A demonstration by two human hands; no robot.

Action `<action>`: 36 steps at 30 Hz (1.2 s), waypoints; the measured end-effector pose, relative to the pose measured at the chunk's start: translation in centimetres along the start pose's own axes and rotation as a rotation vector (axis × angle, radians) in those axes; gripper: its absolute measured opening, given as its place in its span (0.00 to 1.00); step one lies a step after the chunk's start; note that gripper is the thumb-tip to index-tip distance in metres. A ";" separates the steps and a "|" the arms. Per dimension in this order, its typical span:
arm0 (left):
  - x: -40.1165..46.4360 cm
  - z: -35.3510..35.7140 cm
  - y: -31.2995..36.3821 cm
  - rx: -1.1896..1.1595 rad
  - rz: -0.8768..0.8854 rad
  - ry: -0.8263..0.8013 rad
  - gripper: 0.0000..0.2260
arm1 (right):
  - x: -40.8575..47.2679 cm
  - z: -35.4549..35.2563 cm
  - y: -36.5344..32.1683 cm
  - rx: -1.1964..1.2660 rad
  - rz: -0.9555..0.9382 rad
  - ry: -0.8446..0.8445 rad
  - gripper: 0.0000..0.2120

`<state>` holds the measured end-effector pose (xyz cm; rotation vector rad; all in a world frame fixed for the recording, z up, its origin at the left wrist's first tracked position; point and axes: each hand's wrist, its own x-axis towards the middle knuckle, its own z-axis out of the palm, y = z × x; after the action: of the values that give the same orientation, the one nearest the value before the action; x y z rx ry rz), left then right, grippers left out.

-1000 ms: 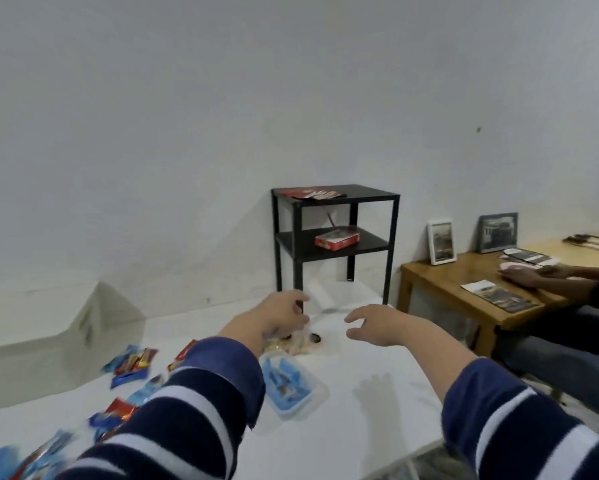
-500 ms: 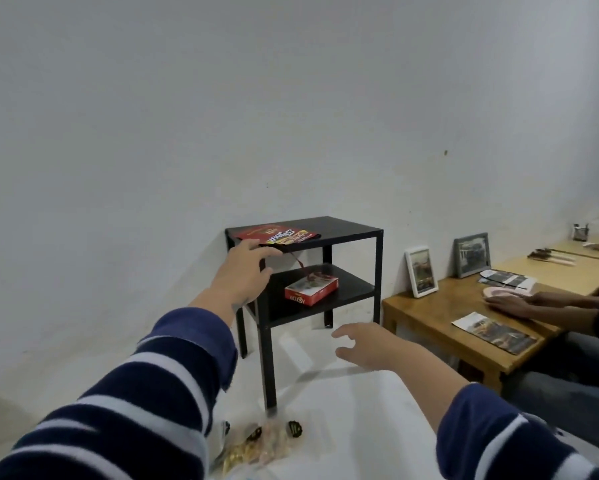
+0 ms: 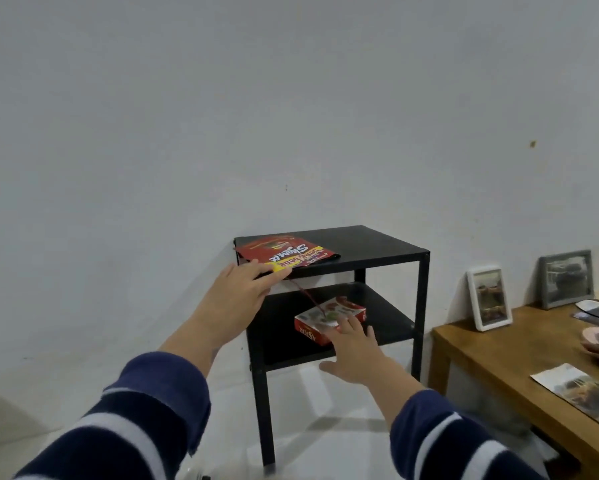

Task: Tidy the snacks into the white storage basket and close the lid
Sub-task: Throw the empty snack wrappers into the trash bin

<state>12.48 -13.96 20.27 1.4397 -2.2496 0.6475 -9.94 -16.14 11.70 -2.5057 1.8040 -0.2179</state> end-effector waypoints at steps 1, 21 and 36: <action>0.1 0.3 0.1 0.039 0.005 0.017 0.23 | 0.8 0.6 0.6 -0.025 -0.018 0.012 0.38; -3.3 -11.5 4.2 0.043 -0.302 0.512 0.14 | -4.6 -3.7 -0.5 0.009 -0.391 0.659 0.33; -33.2 -27.3 2.9 -0.392 -1.036 0.556 0.15 | -21.2 -5.5 -24.5 0.595 -0.577 0.436 0.15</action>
<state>25.08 27.11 23.72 1.6676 -0.9269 0.1861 5.75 12.06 18.22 -2.5350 0.8214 -1.1937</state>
